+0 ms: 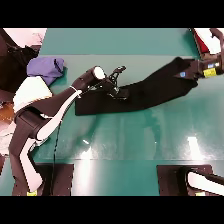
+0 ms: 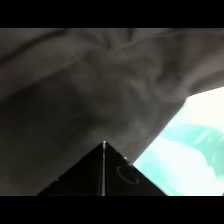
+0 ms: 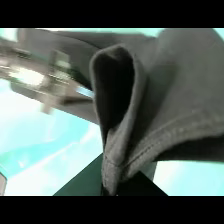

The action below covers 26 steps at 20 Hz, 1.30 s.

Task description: Fold the shirts.

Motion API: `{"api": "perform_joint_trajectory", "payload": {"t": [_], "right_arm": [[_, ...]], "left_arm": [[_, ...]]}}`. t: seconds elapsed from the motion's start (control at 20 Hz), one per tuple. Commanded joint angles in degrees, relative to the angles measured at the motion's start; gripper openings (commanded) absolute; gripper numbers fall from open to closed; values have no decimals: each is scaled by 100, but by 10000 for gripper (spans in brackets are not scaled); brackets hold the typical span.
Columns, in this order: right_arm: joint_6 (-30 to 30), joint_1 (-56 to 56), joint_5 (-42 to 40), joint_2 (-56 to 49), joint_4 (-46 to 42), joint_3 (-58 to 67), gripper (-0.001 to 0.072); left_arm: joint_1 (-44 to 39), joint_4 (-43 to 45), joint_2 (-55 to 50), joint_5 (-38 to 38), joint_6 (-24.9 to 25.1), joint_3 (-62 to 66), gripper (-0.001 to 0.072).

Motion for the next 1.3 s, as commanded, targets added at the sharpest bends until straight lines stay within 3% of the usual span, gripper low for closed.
{"api": "perform_joint_trajectory", "payload": {"t": [0.0, 0.25, 0.4, 0.85, 1.0, 1.1, 1.15, 1.2, 1.25], "right_arm": [[450, 625, 44, -22, -50, 704, 15], [575, 1239, 76, -481, -48, 1119, 15], [575, 1539, 81, -780, -48, 1434, 15], [568, 2802, -28, -2015, -44, 2535, 15], [393, 3598, -728, -2693, -44, 2942, 17], [155, 4221, -1641, -3187, -42, 3097, 23], [61, 4505, -2197, -3412, -35, 3104, 85], [2, 4769, -2721, -3639, 9, 3104, 330], [-28, 4981, -3082, -3816, 9, 3104, 501]], "left_arm": [[-52, 0, -197, 258, -101, 232, 24], [-33, 42, -195, 431, -155, 315, 24], [203, 155, -103, 79, -144, 321, 24], [2177, 1698, 1683, -1353, -129, 326, 25], [2765, 1720, 2361, -1574, 17, 326, 25], [3042, 1720, 2717, -1596, 17, 326, 25], [3147, 1720, 2857, -1606, 15, 326, 25], [3237, 1720, 2973, -1609, 17, 326, 25], [3316, 1718, 3062, -1617, 15, 332, 25]]}}
